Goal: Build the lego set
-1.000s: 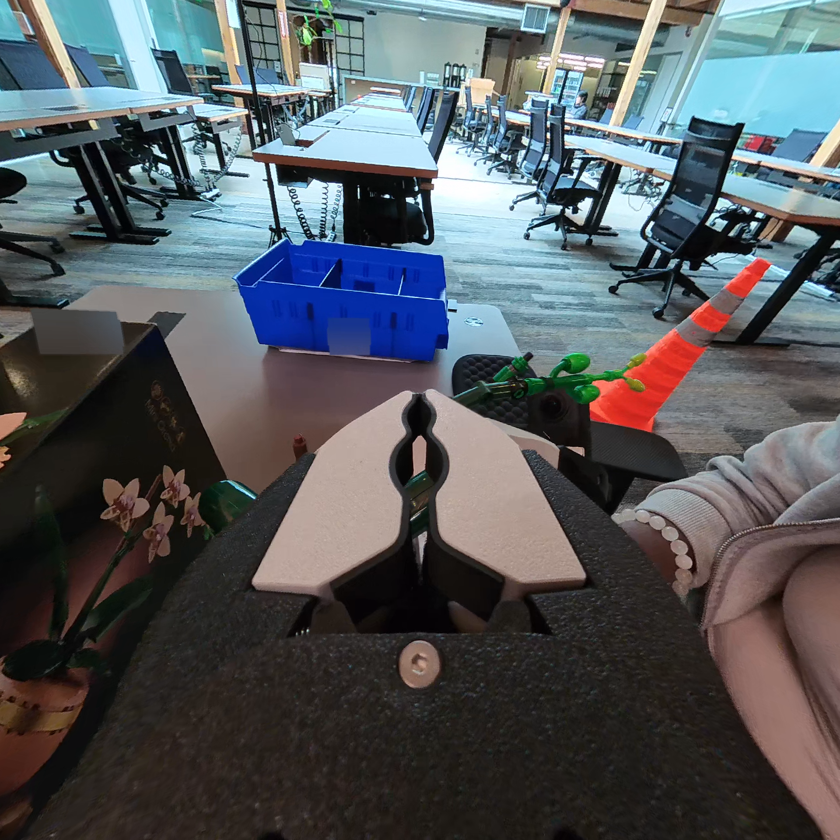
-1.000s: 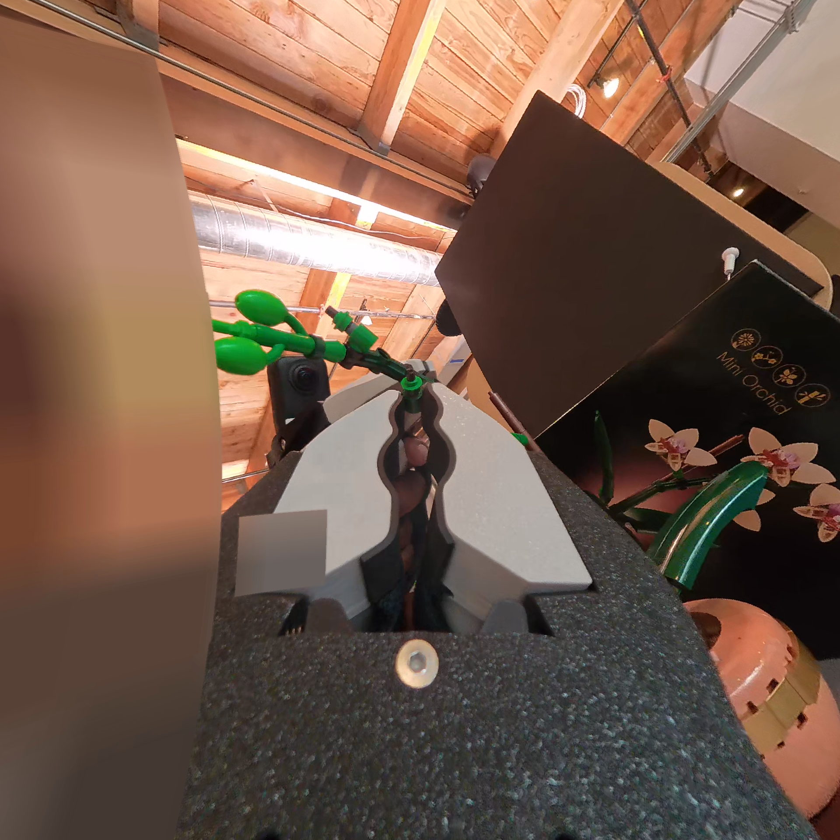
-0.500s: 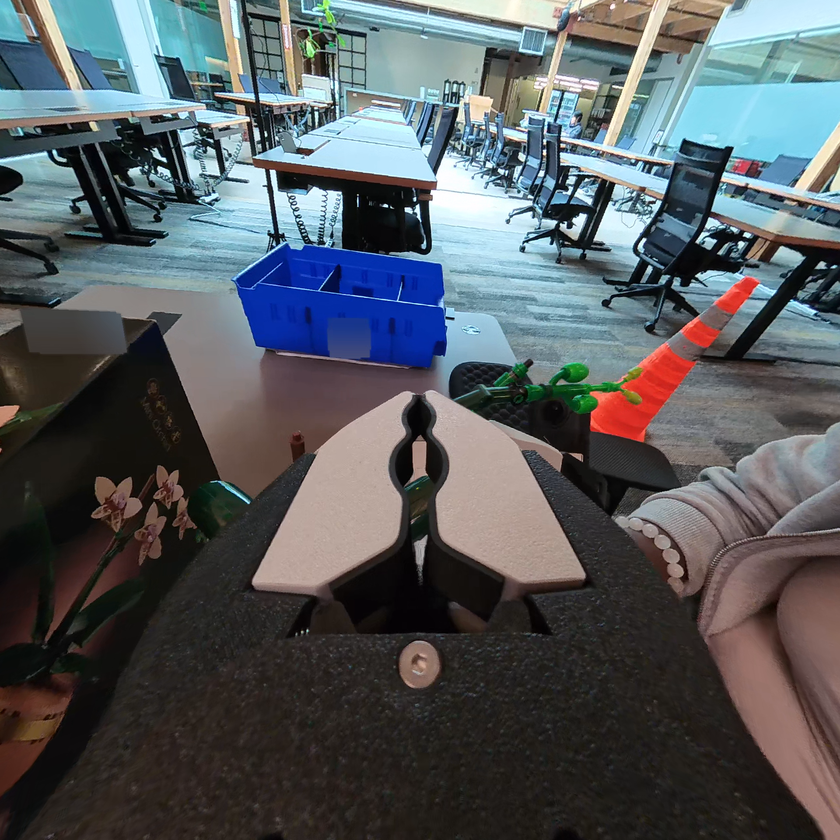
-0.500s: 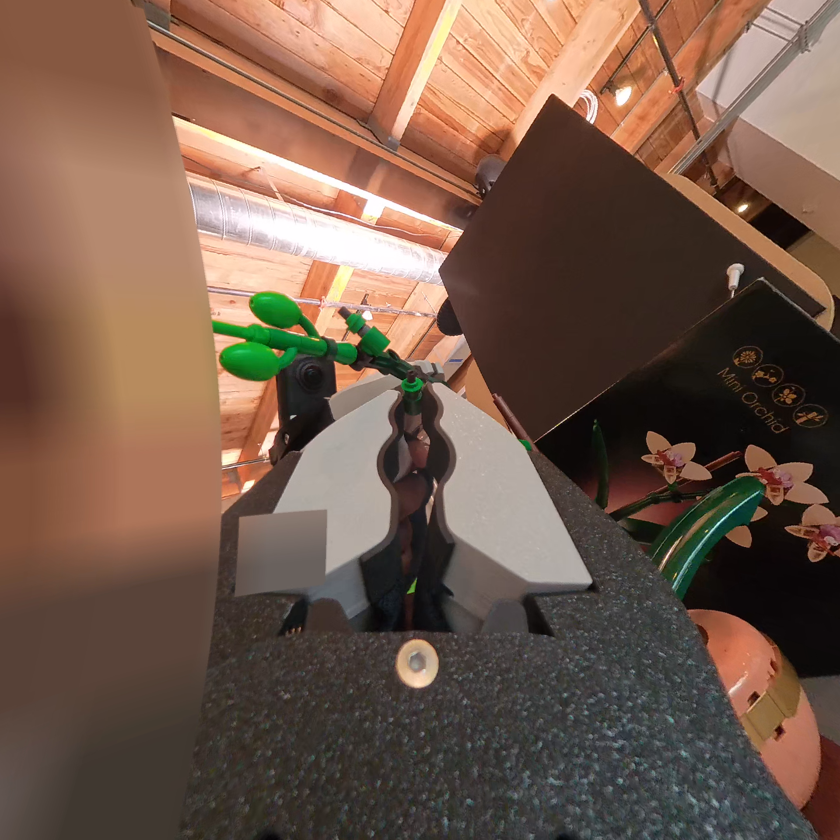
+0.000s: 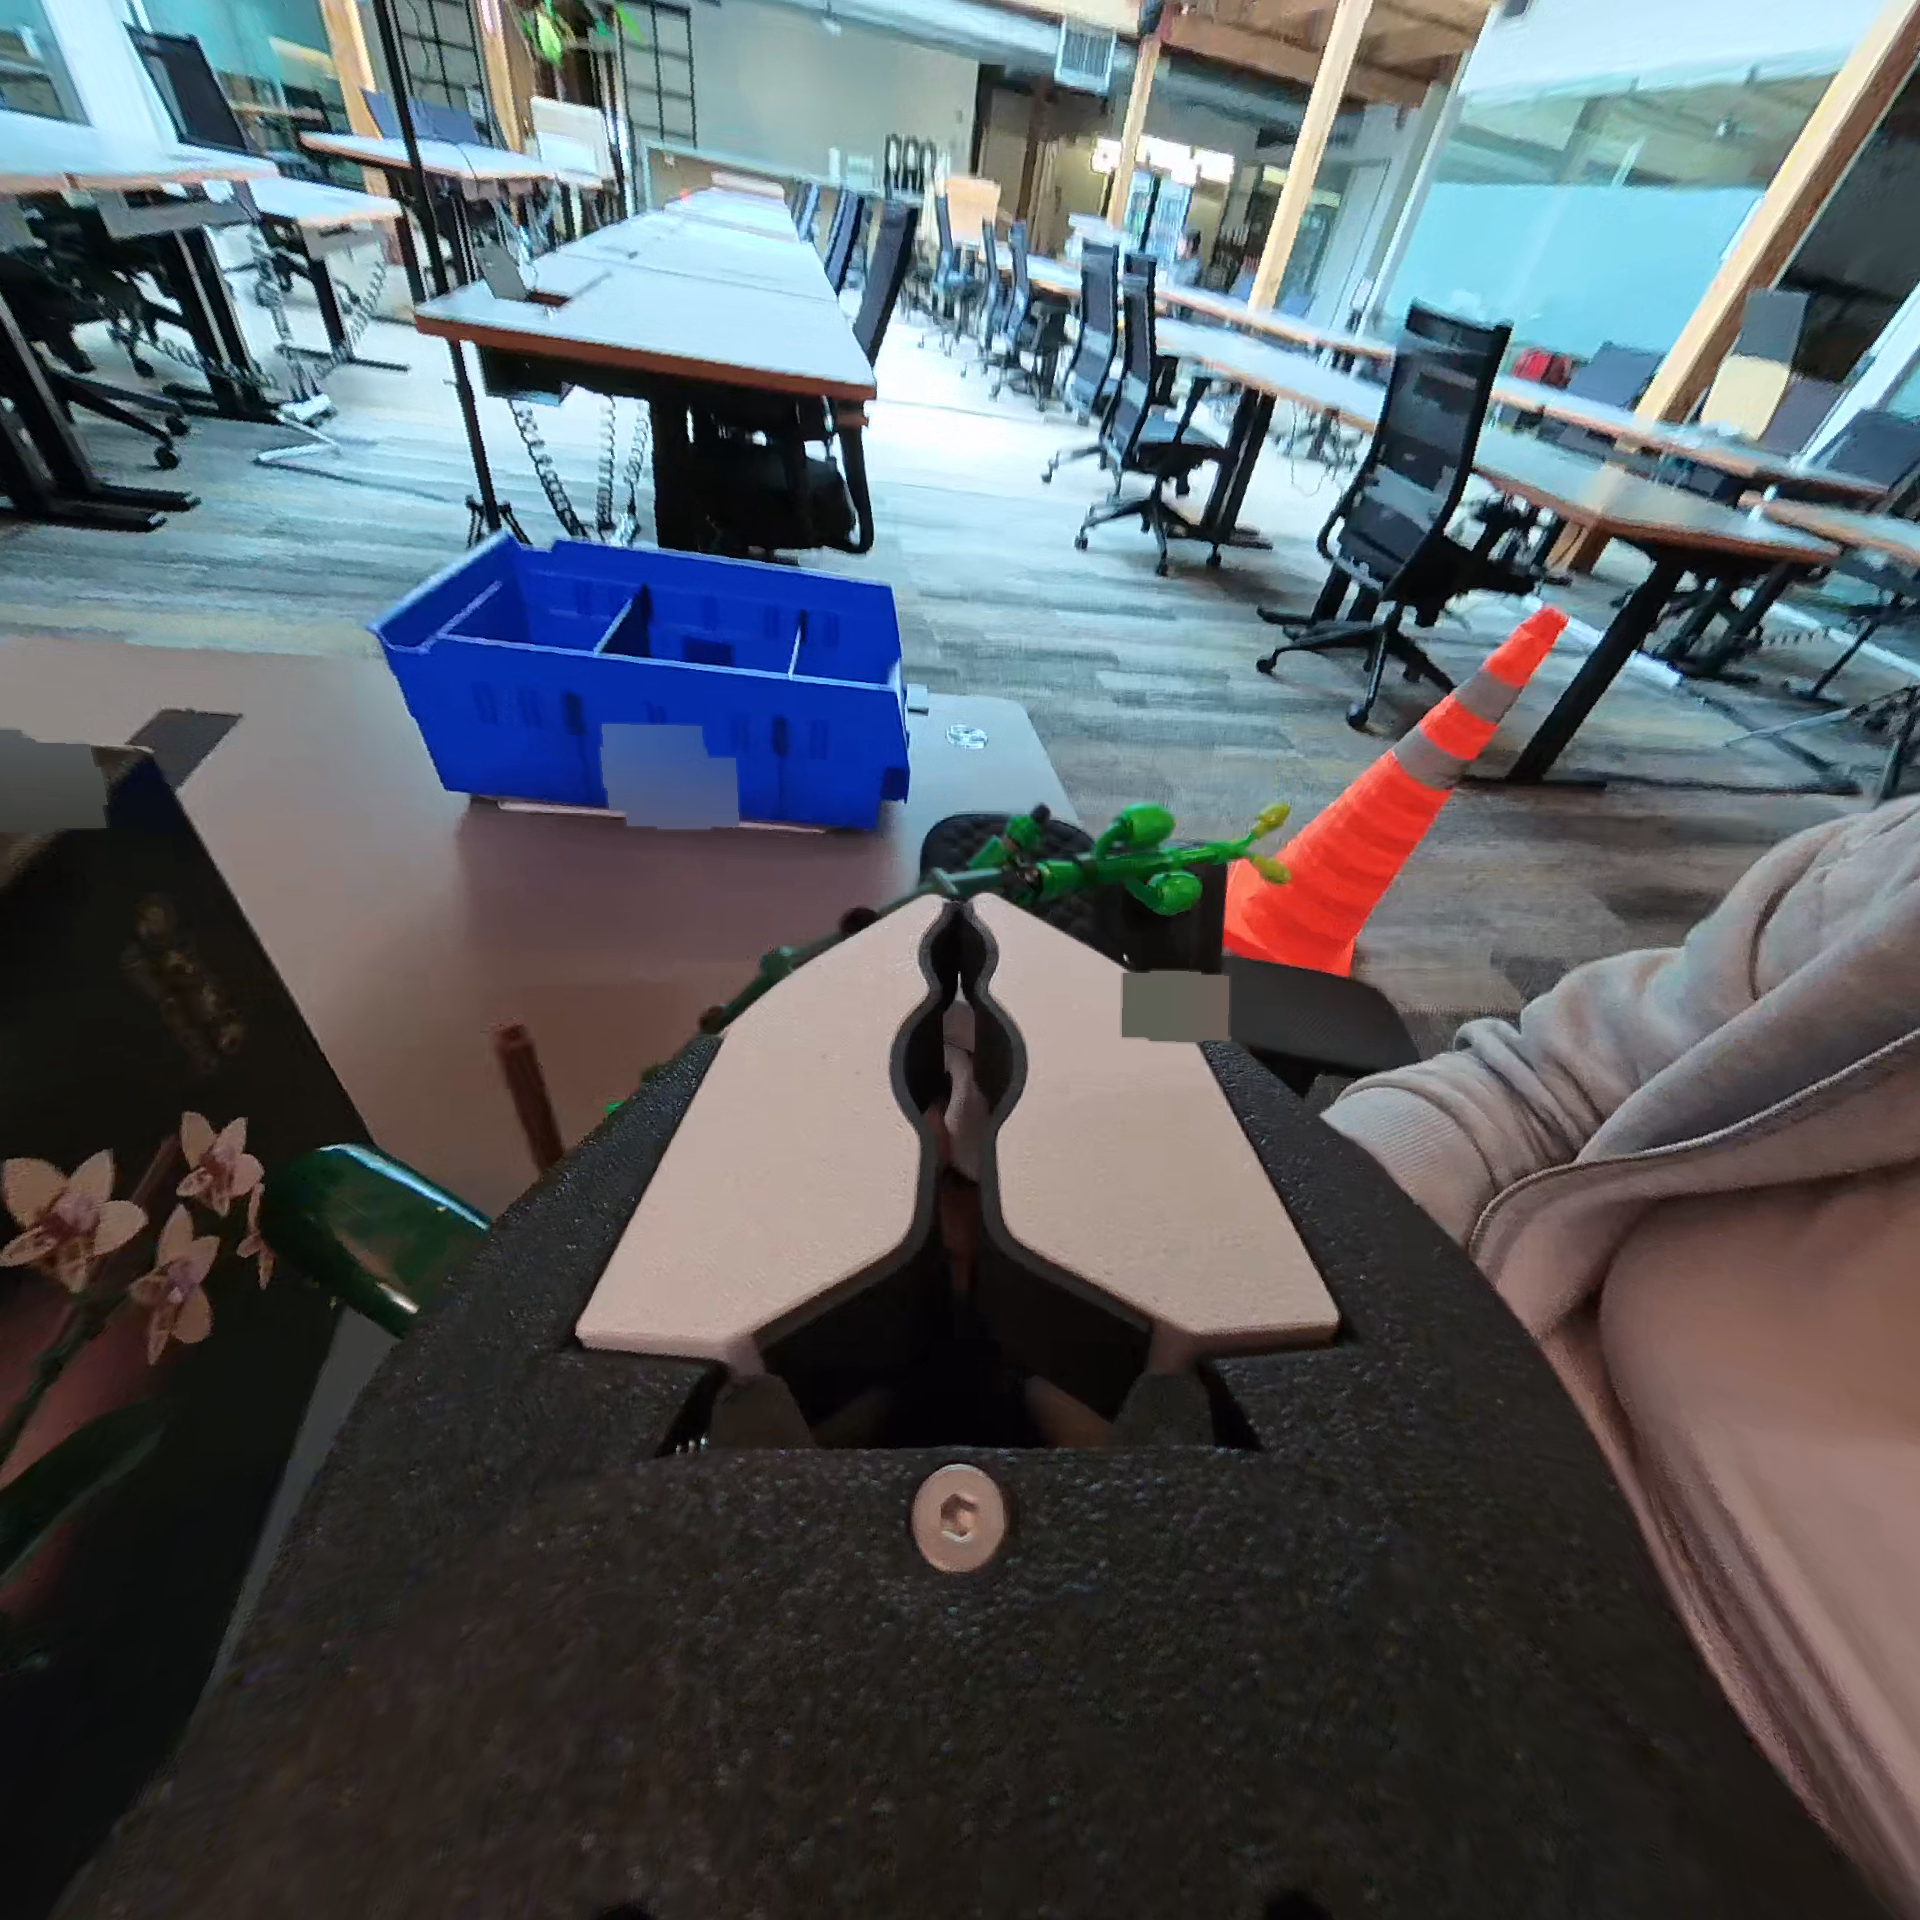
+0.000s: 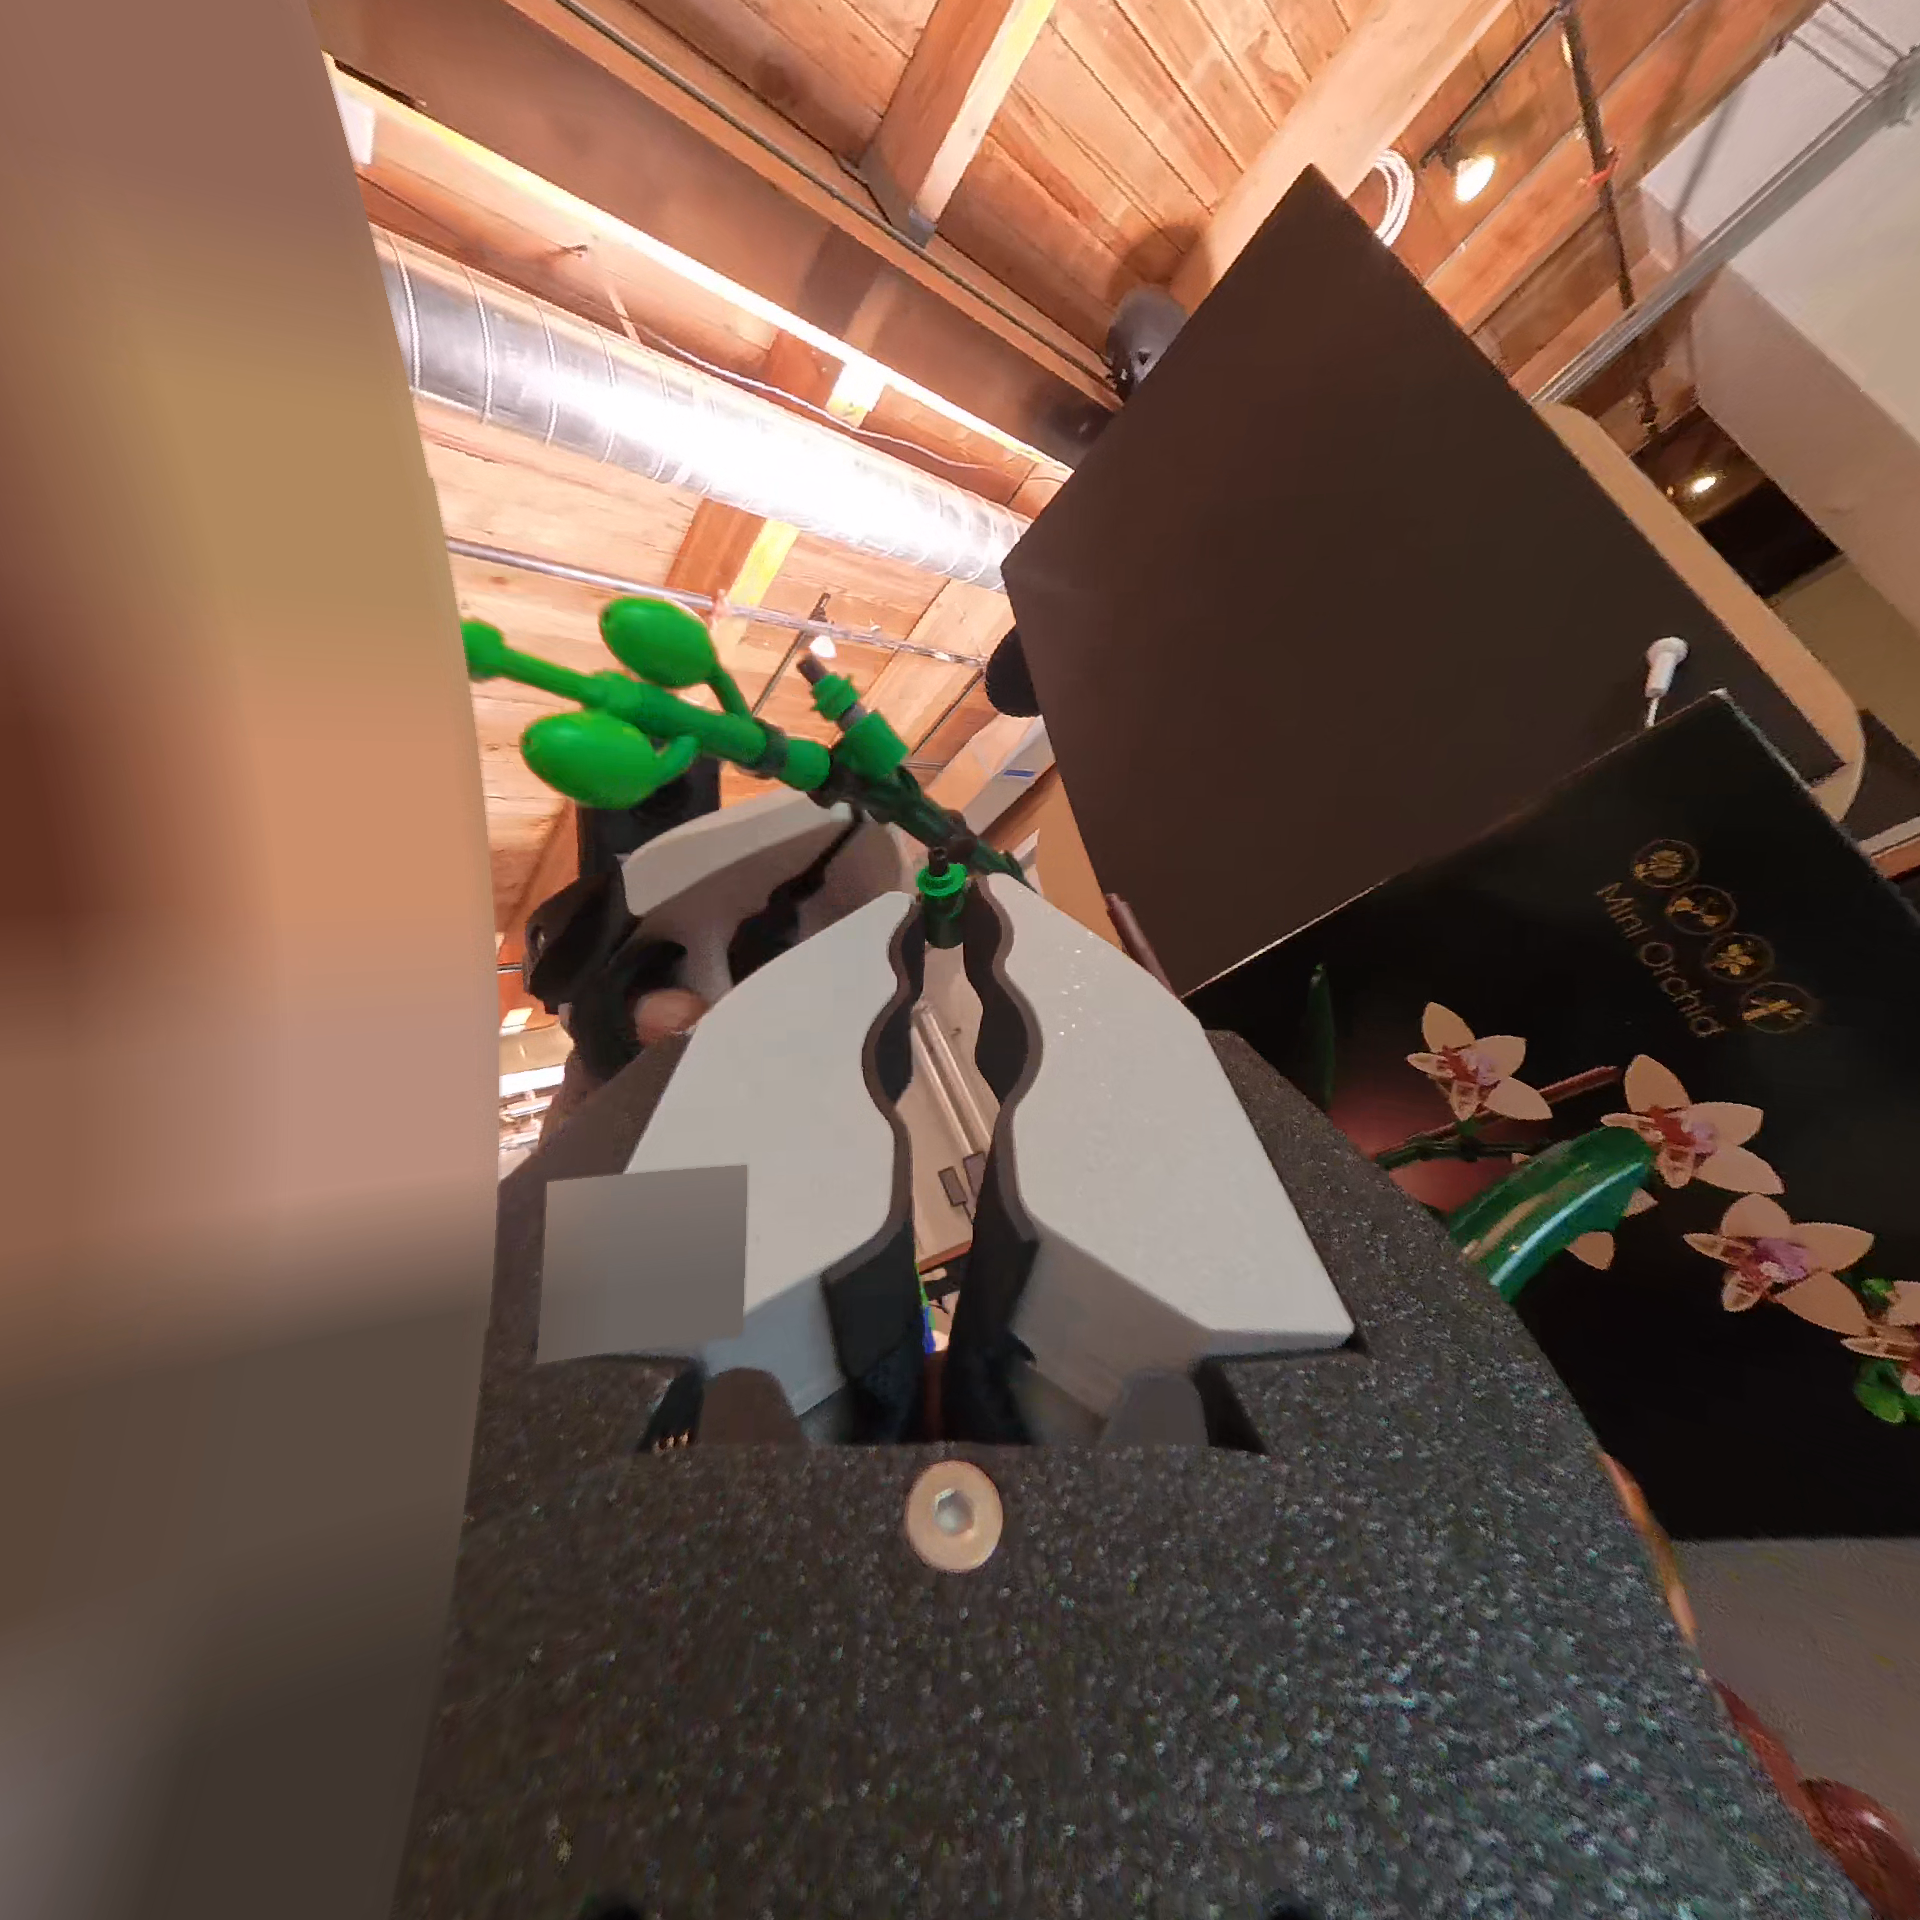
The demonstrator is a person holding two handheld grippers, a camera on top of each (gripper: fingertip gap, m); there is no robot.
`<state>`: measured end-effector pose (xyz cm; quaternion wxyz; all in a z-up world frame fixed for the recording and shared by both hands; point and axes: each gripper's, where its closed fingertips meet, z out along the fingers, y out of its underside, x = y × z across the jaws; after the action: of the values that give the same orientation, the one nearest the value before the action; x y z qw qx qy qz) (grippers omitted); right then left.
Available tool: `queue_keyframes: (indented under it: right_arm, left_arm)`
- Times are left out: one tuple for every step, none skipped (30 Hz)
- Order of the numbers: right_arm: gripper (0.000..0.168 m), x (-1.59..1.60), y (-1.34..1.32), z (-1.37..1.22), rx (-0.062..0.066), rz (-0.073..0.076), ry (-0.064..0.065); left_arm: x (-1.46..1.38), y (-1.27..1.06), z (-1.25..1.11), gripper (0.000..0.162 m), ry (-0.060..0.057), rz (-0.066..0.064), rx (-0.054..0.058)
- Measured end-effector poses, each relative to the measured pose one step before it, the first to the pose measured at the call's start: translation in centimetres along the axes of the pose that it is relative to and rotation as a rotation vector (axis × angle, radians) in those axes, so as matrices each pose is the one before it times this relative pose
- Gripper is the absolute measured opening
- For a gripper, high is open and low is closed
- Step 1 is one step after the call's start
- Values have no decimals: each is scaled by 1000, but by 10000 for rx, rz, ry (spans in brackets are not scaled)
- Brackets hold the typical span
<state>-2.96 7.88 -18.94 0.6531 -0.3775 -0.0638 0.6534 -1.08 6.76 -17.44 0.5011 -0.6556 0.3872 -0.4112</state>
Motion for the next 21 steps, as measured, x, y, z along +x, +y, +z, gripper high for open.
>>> queue_keyframes:
  right_arm:
    - [7, 97, 19, -158, -43, -26, 20]
    - [7, 39, -11, -84, -25, -2, -6]
    - [7, -57, -25, 3, -29, -46, -37]
    - [7, -103, -14, 65, -38, -88, -37]
    - [7, -93, 24, 78, -55, -89, -24]
    - [7, -77, -27, 28, -7, -87, -16]
    - [7, 47, -13, -19, -11, -119, 55]
    - [7, 160, 28, -35, -80, -260, 121]
    - [7, 289, 58, -87, -161, -556, 252]
    - [7, 260, 143, -185, -301, -1037, 304]
    - [7, -150, -19, -317, -262, -1500, 82]
    - [7, -237, -168, -407, -265, -1560, 49]
    - [7, -167, -439, -448, -167, -1583, 27]
    - [7, 217, -437, -432, -162, -1572, 144]
    - [7, 340, -181, -314, -196, -1551, 38]
    - [6, 411, 81, -175, -173, -1388, -29]
    - [7, 380, 339, 32, -199, -1231, -90]
    - [7, 239, 240, 196, -50, -1012, -172]
    - [7, 143, 7, 327, 124, -692, -202]
    - [7, -43, -111, 423, 194, -410, -228]
    - [7, -81, -37, 445, 122, -339, -104]
  left_arm:
    - [-236, -478, -614, 0, -93, -50, 250]
    - [-503, -511, -691, 0, -262, 51, 264]
    - [-601, -515, -650, 0, -338, 95, 285]
    - [-537, -467, -460, 0, -307, 98, 293]
    - [-429, -333, -212, 0, -255, 81, 238]
    - [-377, -139, 61, 0, -238, 38, 127]
    - [-298, 141, 278, 0, -188, 28, -35]
    - [-119, 354, 398, 0, -76, 20, -175]
    - [-41, 425, 440, 0, -13, 1, -235]
    - [19, 382, 415, 0, 31, 20, -241]
    - [32, 278, 315, 0, 32, 51, -205]
    - [3, 210, 205, 0, -8, 77, -174]
    - [-10, 134, 81, 0, -45, 85, -132]
    - [7, 79, -18, 0, -35, 76, -92]
    - [-62, -12, -76, 0, -51, 35, -38]
    - [-132, -105, -72, 0, -66, 4, 11]
    - [-136, -139, -51, 0, -49, -15, 25]
    - [-85, -154, 25, 0, -21, -35, 45]
    - [-44, -149, 86, 0, -12, -48, 33]
    - [-6, -128, 158, 0, -9, -30, 8]
    - [11, -60, 197, 0, -3, -9, -62]
